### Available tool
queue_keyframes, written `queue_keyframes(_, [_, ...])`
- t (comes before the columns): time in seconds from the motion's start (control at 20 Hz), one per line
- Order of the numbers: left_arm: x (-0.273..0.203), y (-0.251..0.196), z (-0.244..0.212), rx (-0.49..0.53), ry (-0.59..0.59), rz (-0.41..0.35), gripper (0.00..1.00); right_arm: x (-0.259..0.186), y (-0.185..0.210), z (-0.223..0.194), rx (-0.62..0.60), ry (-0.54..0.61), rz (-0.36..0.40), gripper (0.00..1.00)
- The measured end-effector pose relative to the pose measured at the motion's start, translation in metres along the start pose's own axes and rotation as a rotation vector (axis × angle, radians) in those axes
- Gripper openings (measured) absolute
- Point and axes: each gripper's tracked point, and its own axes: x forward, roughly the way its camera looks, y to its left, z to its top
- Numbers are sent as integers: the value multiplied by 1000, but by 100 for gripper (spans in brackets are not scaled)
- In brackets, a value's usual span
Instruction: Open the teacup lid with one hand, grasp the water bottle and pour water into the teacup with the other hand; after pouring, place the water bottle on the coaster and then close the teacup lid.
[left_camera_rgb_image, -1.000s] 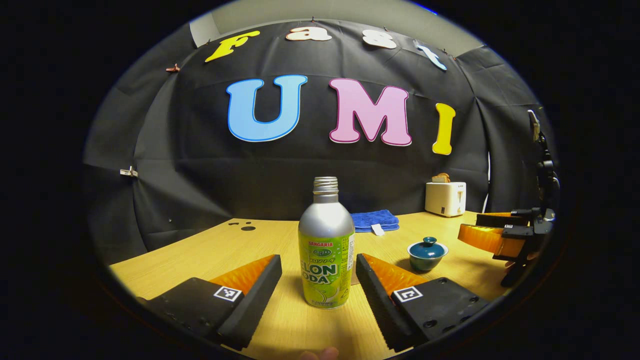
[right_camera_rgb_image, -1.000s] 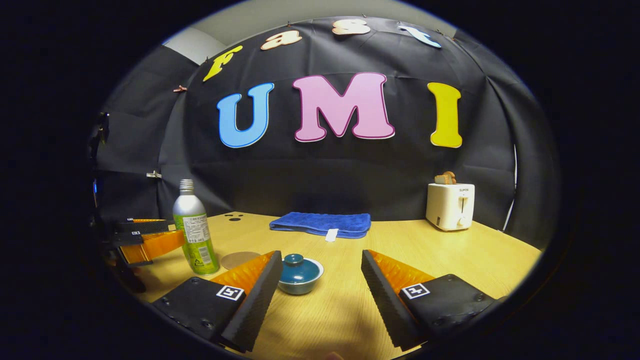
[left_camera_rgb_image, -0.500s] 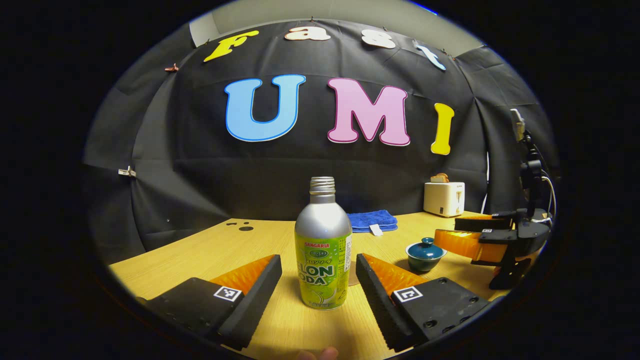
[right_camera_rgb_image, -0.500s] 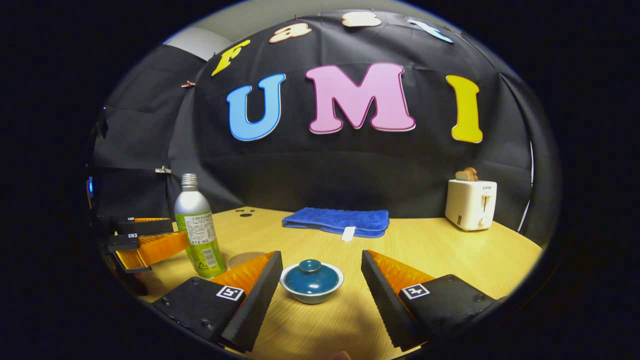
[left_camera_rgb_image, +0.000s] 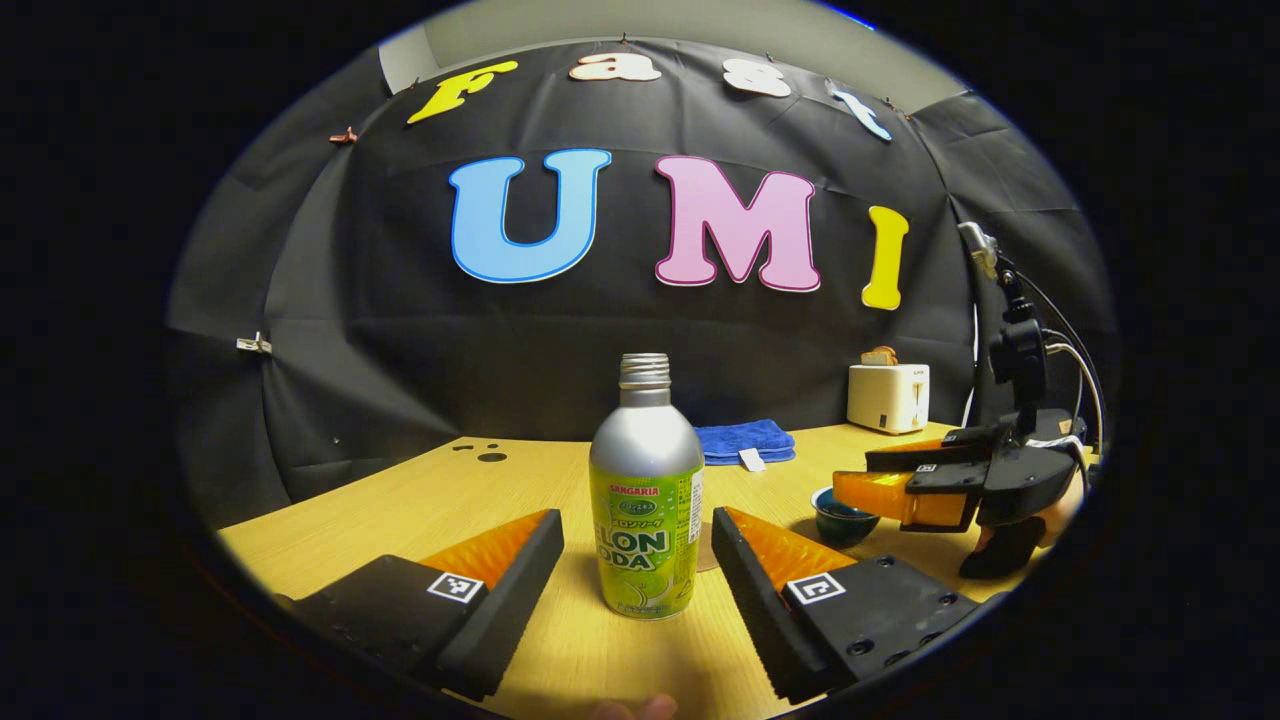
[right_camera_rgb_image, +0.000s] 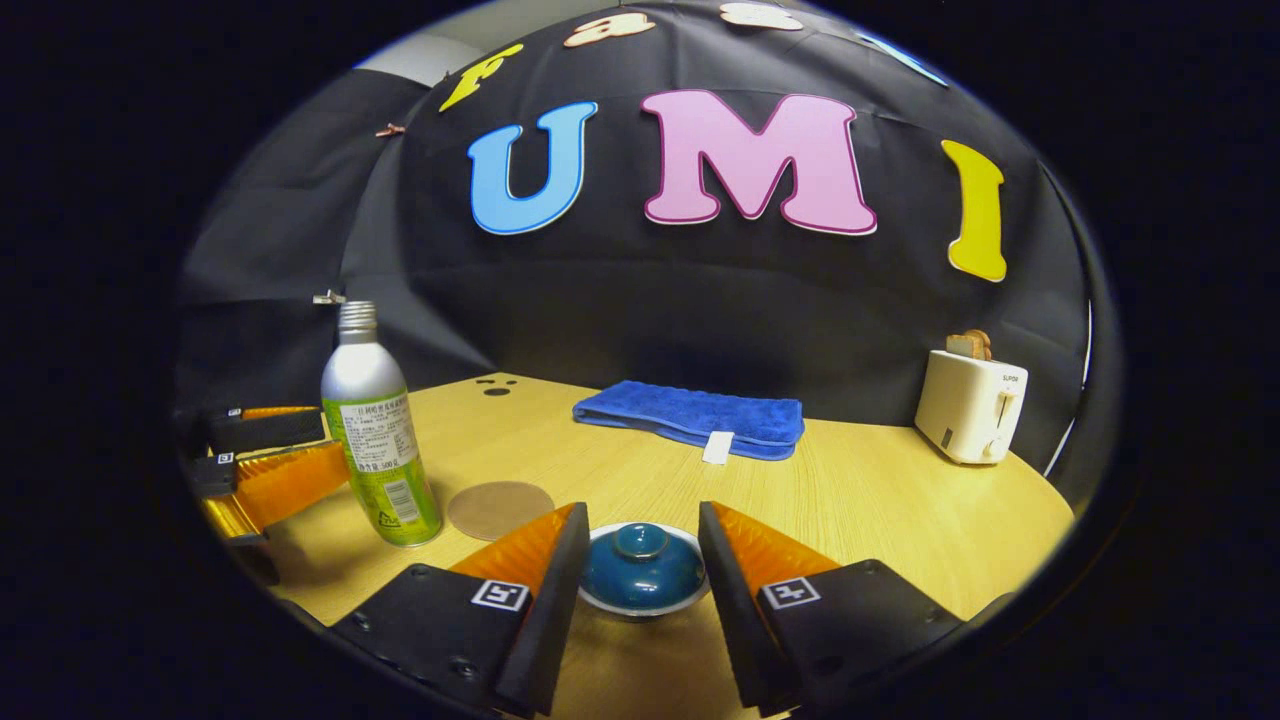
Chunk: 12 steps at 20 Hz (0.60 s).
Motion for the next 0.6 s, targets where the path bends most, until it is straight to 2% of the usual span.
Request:
queue_keyframes(0.1, [-1,0,1,0,0,0,95,3,2,-3,-4,30,-1,60])
queue_keyframes(0.15, [-1,0,1,0,1,0,95,4,3,-4,-8,34,3,50])
queue_keyframes(0.2, [-1,0,0,0,1,0,95,4,3,-3,-10,33,5,44])
queue_keyframes(0.3, [-1,0,1,0,1,-1,94,3,0,-2,-20,26,-10,46])
queue_keyframes(0.35, [-1,0,1,1,2,-1,94,1,0,-2,-14,27,-8,33])
queue_keyframes(0.4, [-1,0,1,1,2,-1,95,0,-2,1,-5,17,-12,28])
queue_keyframes(0.5, [-1,0,1,1,2,-1,95,-6,-7,6,20,-23,-23,30])
queue_keyframes(0.55, [-1,1,1,1,2,-1,95,-8,-7,8,31,-46,-25,25])
queue_keyframes(0.6, [-1,1,1,1,3,-1,95,-10,-8,10,40,-62,-32,25])
